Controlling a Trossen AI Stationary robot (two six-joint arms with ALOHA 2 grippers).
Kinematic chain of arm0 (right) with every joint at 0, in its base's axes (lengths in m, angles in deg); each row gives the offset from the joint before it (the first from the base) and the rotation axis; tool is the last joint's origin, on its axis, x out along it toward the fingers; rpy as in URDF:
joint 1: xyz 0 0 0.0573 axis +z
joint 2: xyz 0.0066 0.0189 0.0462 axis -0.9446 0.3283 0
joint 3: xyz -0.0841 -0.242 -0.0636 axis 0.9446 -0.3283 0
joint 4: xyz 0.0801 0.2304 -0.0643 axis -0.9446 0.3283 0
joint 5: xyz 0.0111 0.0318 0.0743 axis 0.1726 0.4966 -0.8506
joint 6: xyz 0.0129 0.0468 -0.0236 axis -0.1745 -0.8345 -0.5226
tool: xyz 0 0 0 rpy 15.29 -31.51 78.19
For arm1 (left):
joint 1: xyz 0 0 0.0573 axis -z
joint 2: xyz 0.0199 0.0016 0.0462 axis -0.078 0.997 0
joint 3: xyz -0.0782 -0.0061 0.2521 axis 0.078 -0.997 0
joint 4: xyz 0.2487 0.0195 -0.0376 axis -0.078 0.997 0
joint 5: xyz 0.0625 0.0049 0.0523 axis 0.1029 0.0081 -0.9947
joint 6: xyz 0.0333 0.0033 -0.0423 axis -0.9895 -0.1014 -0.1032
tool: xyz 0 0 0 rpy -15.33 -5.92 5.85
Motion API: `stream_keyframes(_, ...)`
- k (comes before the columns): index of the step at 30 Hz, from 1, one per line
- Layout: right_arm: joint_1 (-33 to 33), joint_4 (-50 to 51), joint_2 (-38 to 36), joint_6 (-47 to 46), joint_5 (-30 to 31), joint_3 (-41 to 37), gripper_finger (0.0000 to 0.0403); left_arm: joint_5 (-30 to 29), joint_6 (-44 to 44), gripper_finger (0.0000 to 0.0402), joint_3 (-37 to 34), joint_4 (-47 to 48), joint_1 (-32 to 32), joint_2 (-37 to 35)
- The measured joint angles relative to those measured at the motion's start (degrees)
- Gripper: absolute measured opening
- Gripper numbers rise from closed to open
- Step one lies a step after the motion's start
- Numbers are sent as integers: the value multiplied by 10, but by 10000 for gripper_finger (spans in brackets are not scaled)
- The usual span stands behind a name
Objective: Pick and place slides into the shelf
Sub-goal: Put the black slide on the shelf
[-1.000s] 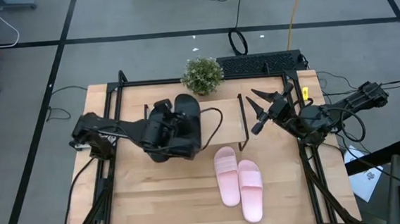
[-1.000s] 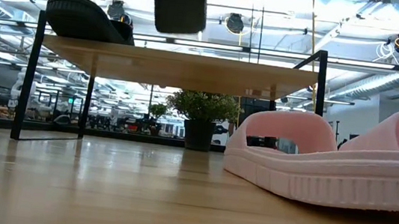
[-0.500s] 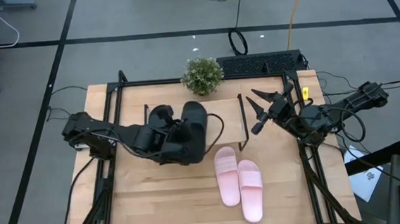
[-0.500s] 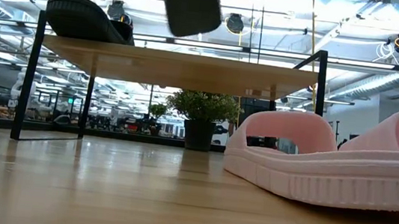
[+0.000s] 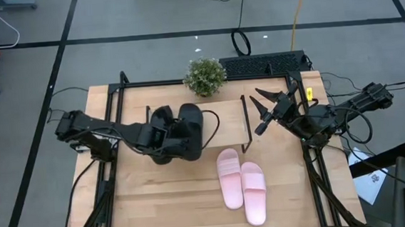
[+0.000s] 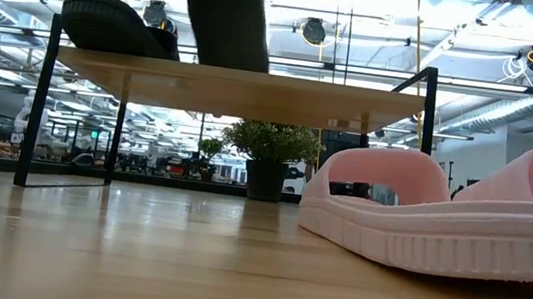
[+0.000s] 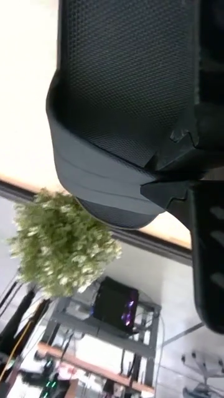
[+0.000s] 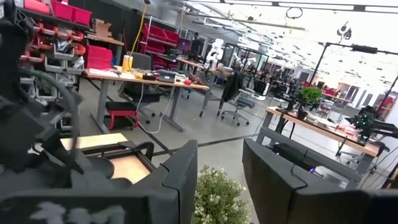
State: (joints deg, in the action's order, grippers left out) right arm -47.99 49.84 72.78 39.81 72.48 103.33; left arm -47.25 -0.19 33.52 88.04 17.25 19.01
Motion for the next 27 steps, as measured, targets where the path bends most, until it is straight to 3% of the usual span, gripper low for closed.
stream_keyframes(27, 0, -14, 0, 0, 0, 0, 116, -19, -18, 0, -45, 18, -3, 0)
